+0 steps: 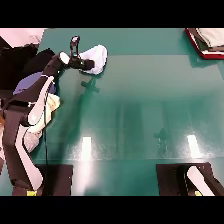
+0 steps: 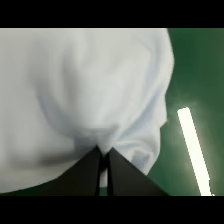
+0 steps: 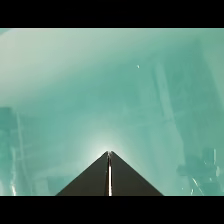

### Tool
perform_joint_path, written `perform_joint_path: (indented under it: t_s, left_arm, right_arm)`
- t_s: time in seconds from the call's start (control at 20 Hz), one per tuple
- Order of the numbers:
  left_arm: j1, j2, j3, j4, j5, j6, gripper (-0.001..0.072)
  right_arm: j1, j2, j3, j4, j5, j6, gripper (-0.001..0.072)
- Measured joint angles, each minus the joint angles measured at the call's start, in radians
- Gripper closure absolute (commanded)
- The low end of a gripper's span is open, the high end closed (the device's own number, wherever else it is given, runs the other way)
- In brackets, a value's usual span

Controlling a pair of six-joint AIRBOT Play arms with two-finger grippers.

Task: Fold the shirts.

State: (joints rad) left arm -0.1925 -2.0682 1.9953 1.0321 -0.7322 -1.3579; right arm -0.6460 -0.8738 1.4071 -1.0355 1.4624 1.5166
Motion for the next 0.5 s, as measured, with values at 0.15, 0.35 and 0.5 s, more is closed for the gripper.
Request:
perform_joint_path:
  t_s: [0.15,0.35,0.5]
  left_arm:
    - [-0.001,0.092,0.076,-0.057,-0.093,0.08,0.0685]
    - [-0.004,0.326,0.11,-0.225,-0.224,0.297,0.0685]
    - [-0.004,0.5,0.117,-0.342,-0.336,0.382,0.0684]
  right_arm:
    - [0.0,0.0,0.003,0.107,-0.048,-0.033,0.0693]
    - [0.033,0.001,0.035,0.302,-0.141,-0.117,0.0693]
    - [0.1,-0.008,0.089,0.362,-0.198,-0.164,0.0693]
